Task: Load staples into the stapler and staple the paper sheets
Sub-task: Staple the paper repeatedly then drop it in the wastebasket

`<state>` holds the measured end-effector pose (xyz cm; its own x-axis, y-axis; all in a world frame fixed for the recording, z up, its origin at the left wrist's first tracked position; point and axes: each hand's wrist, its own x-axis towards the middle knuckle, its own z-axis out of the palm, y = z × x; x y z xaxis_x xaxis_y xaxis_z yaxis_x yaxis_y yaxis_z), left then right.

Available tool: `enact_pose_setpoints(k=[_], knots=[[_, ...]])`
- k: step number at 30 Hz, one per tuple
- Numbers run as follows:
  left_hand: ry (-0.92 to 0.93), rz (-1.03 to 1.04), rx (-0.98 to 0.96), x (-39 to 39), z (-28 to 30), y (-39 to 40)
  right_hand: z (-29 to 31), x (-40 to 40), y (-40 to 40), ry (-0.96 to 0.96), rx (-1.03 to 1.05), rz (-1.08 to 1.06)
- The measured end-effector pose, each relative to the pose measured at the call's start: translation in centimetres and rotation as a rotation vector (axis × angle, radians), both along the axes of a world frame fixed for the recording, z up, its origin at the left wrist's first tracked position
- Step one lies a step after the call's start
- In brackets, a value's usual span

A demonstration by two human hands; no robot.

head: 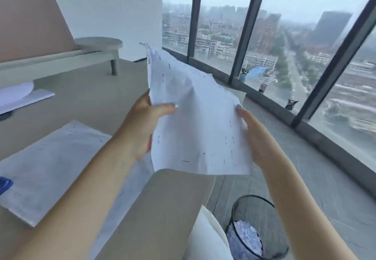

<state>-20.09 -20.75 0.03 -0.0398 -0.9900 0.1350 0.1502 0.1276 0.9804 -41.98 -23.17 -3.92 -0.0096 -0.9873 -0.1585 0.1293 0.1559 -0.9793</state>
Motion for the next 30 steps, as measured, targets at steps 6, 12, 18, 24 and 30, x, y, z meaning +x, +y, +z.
enact_pose_setpoints(k=[6,12,18,24,30], knots=[[-0.14,-0.29,0.058,-8.0,-0.9,-3.5,-3.8,-7.7,2.4,-0.196,0.147,0.031],[-0.208,-0.356,0.358,-16.5,-5.1,-6.9,-9.4,-15.2,3.5,-0.279,0.163,-0.274],[-0.421,-0.448,0.51,-24.0,-12.4,-9.2,-16.1,-22.3,3.6,-0.259,0.388,-0.39],[-0.683,-0.415,0.669,-26.8,-22.9,-10.2,-24.7,-24.9,4.8,-0.153,0.777,-0.371],[-0.633,-0.395,0.908,-28.4,-29.9,-9.8,-28.5,-26.1,4.2,-0.025,1.054,-0.407]])
